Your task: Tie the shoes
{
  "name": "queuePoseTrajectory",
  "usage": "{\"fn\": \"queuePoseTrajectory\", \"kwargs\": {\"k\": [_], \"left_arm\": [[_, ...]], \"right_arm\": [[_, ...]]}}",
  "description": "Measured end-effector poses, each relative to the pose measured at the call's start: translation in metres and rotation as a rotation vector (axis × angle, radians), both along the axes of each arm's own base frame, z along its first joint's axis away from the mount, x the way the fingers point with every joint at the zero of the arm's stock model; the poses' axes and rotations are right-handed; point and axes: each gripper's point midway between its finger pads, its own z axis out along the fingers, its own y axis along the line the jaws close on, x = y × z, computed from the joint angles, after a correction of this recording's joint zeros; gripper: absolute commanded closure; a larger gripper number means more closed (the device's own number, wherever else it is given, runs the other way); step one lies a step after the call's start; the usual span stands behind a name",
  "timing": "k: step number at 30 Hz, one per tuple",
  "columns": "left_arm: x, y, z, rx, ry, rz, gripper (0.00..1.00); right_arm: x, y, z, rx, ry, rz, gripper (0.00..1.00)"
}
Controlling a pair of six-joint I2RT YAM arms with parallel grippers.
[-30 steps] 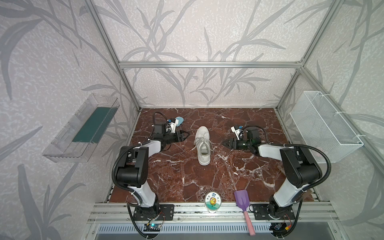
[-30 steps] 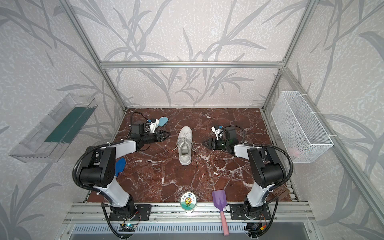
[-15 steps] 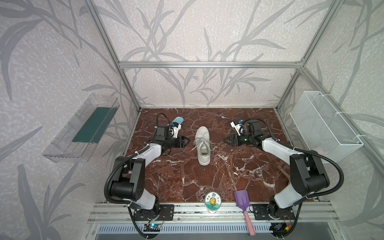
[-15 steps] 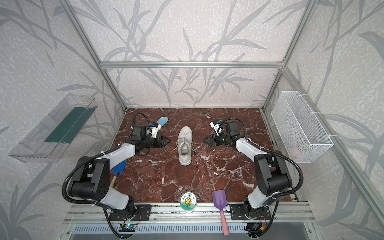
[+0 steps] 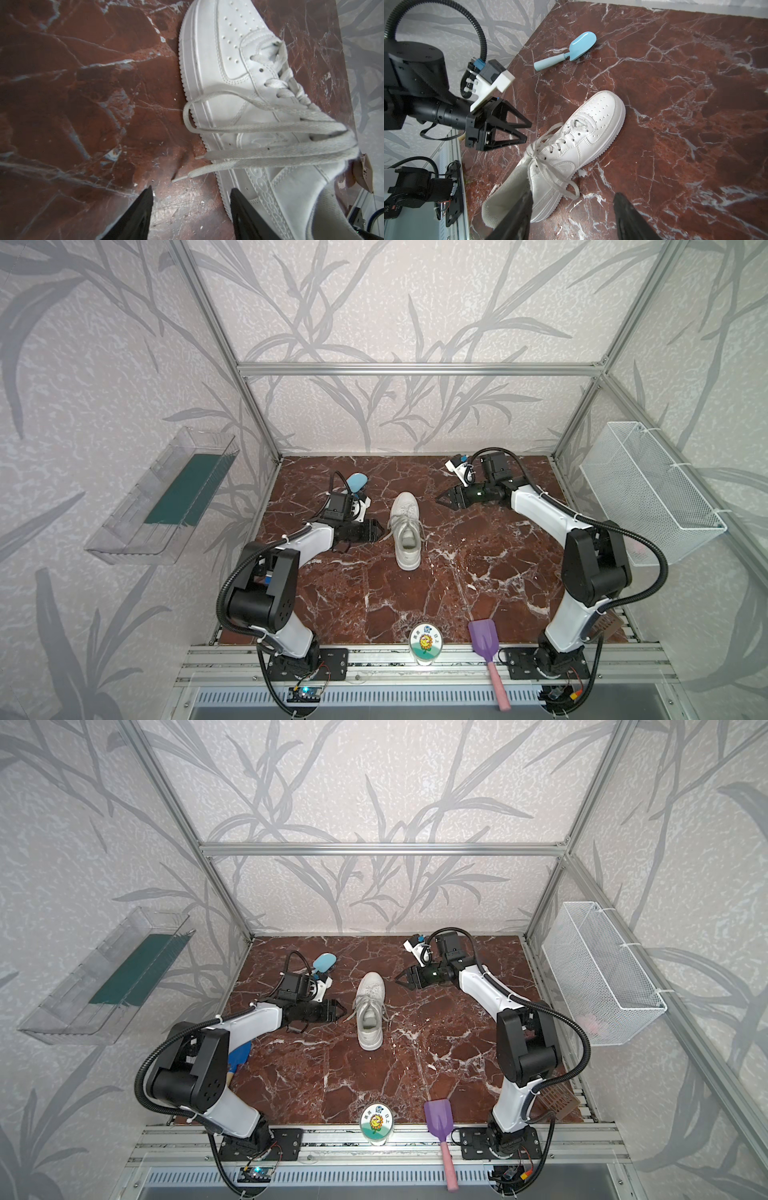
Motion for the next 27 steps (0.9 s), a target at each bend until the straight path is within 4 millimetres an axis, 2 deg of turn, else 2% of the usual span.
{"fn": "queuePoseTrajectory", "kwargs": {"k": [4,9,12,18,27], "left_arm": [[-0.008,-0.006,0.001,0.072,-0.023,-0.042,0.38],[-0.005,0.002,-0.005,0.128,-0.046,-0.016,0.4],[-0.008,0.007,-0.016,0.143,-0.076,-0.008,0.41],[-0.019,0.005,-0.029,0.135,-0.145,-0.048,0.41],[-0.004,-0.007,-0.022,0.098,-0.269,-0.097,0.43]], "right_arm": [[0.005,0.007,0.001,0.015,0.001,0.021,0.38],[0.028,0.021,0.007,0.04,-0.012,0.05,0.39],[0.038,0.028,0.012,0.048,-0.028,0.062,0.4],[0.032,0.036,0.015,0.047,-0.025,0.095,0.4],[0.021,0.042,0.008,0.026,0.001,0.122,0.41]]}}
